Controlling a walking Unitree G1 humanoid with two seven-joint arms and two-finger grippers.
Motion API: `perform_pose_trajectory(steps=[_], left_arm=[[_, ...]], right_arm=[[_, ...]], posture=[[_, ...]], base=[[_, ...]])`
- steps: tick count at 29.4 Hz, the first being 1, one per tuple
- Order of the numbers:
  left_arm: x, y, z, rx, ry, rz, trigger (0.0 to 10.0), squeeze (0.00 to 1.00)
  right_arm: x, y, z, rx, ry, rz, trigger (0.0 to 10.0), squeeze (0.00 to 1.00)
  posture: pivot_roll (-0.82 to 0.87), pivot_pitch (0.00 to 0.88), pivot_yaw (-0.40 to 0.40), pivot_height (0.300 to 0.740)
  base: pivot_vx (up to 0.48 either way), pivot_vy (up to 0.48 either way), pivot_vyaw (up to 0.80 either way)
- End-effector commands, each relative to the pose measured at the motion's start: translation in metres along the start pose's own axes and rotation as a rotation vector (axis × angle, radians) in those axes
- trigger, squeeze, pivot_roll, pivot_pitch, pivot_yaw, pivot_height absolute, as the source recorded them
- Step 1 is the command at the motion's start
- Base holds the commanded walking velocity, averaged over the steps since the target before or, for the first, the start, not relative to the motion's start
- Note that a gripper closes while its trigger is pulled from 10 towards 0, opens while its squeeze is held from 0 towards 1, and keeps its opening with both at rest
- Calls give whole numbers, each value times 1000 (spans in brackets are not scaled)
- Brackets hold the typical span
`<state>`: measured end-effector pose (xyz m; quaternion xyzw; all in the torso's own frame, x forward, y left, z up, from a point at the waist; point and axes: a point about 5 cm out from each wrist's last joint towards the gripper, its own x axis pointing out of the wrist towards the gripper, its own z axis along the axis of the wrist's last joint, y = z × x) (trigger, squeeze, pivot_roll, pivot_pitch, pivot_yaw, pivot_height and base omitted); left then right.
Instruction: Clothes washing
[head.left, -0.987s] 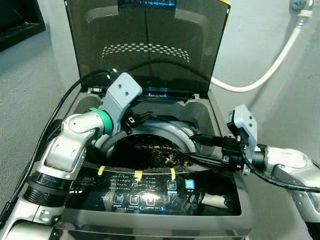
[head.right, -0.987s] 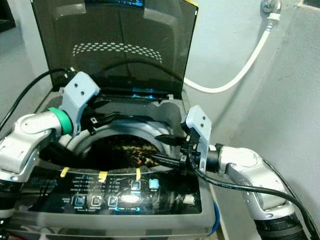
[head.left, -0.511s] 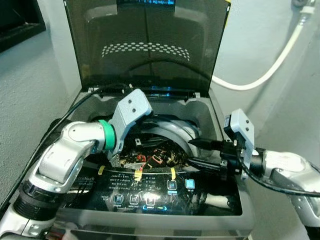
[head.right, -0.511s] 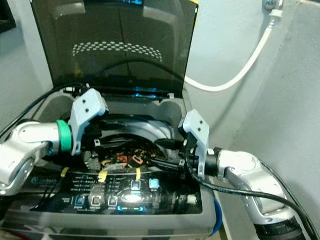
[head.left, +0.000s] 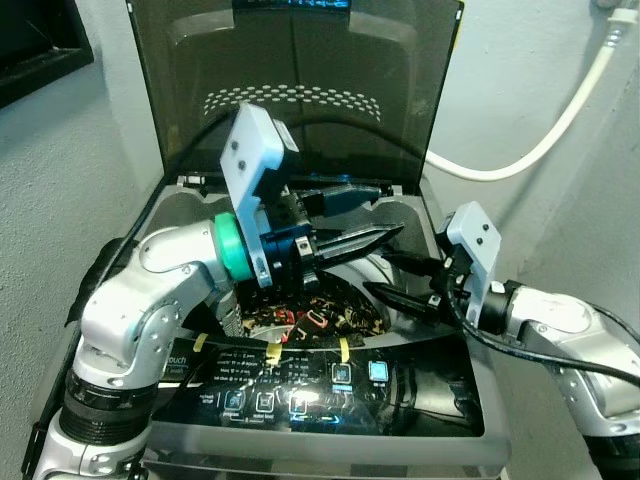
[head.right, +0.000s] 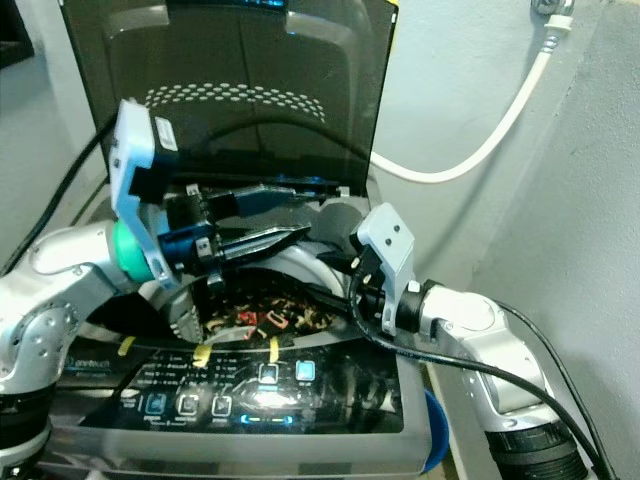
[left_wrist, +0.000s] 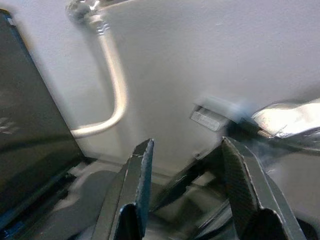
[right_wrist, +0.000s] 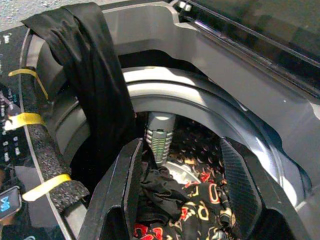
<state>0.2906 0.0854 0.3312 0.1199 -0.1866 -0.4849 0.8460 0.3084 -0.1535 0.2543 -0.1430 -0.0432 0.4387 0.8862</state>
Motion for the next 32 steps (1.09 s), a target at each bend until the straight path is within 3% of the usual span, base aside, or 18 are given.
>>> perform_pose_trajectory(steps=[1, 2, 3, 8, 12, 16, 20, 21, 24, 28, 32], left_arm=[[-6, 42, -35, 168, 297, 442, 10000, 0], [-6, 42, -35, 168, 297, 442, 10000, 0], [-13, 55, -41, 208, 355, 562, 10000, 0], [-60, 84, -54, 99, 456, 891, 10000, 0], [-63, 85, -55, 91, 463, 907, 10000, 0], [-80, 81, -73, -132, 476, 987, 10000, 0], [-85, 80, -80, -132, 524, 1018, 10000, 0], [-81, 78, -80, -88, 517, 987, 10000, 0], [-71, 71, -78, -67, 478, 914, 10000, 0], [-30, 41, -60, -78, 298, 627, 10000, 0], [-21, 31, -54, -78, 257, 543, 10000, 0]], right_arm=[[2, 5, -1, -6, -2, 15, 10000, 0], [2, 5, -1, -6, -2, 15, 10000, 0], [2, 6, -2, -5, -3, 17, 10000, 0], [5, 7, -4, -4, -3, 33, 10000, 0], [5, 7, -4, -5, -3, 33, 10000, 0], [7, 9, -4, -9, -4, 49, 10000, 0], [8, 9, -4, -15, -1, 53, 10000, 0], [8, 8, -4, -18, 1, 55, 10000, 0], [9, 8, -3, -23, 3, 56, 10000, 0], [10, 6, -2, -39, 6, 56, 10000, 0], [10, 6, -2, -45, 7, 54, 10000, 0]], posture=[[60, 92, 80, 740], [60, 92, 80, 740], [60, 91, 79, 740], [57, 78, 73, 740], [57, 78, 73, 740], [58, 67, 66, 740], [54, 61, 58, 740], [54, 60, 55, 740], [53, 58, 54, 740], [44, 54, 51, 740], [40, 53, 51, 740]], base=[[0, 0, 0], [0, 0, 0], [0, 0, 0], [0, 0, 0], [0, 0, 0], [0, 0, 0], [0, 0, 0], [0, 0, 0], [0, 0, 0], [0, 0, 0], [0, 0, 0]])
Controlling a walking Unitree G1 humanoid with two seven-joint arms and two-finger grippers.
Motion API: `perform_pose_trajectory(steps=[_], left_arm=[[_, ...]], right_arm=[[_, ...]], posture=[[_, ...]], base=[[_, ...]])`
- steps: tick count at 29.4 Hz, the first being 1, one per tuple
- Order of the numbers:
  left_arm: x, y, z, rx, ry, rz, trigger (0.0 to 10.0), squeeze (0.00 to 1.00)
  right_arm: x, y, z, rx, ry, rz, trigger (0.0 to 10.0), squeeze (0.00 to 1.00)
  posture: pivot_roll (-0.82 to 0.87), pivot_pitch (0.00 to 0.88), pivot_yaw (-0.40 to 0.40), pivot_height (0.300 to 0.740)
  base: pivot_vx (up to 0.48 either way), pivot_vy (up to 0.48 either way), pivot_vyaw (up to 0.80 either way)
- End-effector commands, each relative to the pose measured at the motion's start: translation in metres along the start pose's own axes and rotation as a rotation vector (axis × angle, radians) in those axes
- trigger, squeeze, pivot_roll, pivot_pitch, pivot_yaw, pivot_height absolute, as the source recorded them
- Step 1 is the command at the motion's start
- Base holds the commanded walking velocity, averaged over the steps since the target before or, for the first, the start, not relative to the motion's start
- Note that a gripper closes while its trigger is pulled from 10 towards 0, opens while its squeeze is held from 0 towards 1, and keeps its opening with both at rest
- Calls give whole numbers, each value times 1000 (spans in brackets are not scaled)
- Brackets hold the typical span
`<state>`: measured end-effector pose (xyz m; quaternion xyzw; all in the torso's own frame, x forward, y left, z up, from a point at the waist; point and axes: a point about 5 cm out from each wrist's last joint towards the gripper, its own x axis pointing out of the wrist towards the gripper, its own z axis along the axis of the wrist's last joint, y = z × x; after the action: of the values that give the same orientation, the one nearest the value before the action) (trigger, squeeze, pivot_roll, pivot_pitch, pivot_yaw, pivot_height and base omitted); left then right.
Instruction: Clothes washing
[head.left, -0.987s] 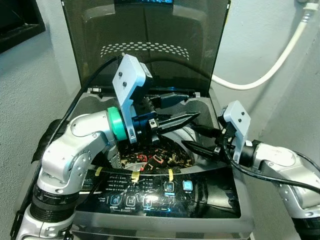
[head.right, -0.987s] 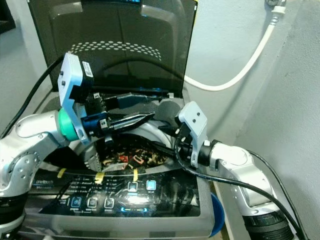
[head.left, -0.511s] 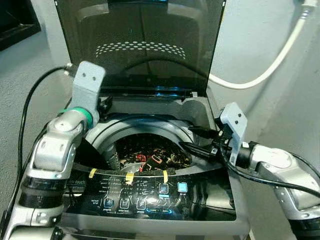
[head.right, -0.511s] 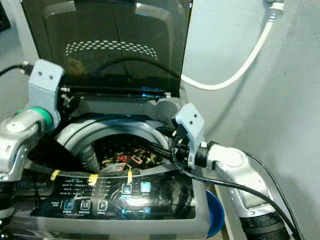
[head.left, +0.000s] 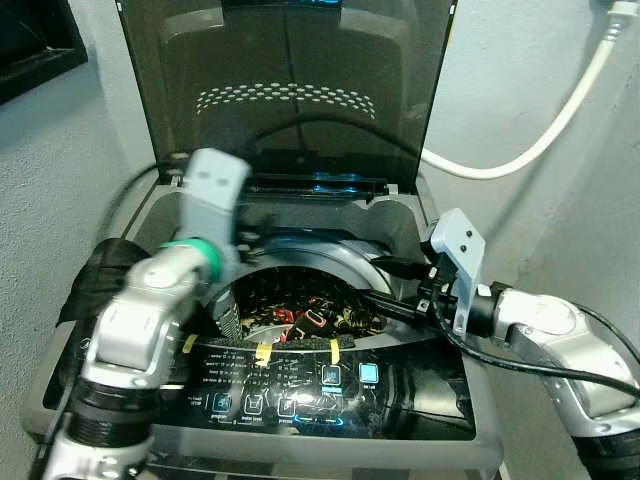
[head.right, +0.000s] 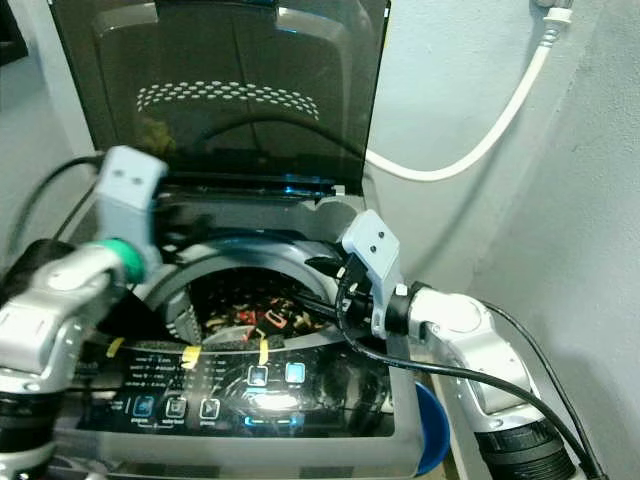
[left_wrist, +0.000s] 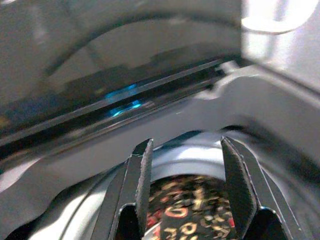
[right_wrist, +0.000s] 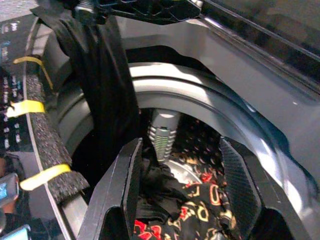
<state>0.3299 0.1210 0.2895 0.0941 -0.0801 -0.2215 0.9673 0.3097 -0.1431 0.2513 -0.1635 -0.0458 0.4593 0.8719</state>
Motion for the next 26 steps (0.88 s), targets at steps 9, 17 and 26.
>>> perform_pose_trajectory(steps=[9, 17, 26], left_arm=[[-1, -22, 13, 34, -128, -125, 10000, 0], [3, 7, 13, 100, -146, 263, 10000, 0], [-20, 18, -17, -29, -96, 424, 10000, 0]], right_arm=[[2, -14, 3, -39, -25, -154, 10000, 0], [14, -44, -11, 89, -64, -649, 10000, 0], [31, -20, -21, 197, -135, -669, 10000, 0]], posture=[[28, 57, 59, 740], [18, 57, 49, 740], [11, 41, 2, 740]], base=[[0, 0, 0], [0, 0, 0], [0, 0, 0]])
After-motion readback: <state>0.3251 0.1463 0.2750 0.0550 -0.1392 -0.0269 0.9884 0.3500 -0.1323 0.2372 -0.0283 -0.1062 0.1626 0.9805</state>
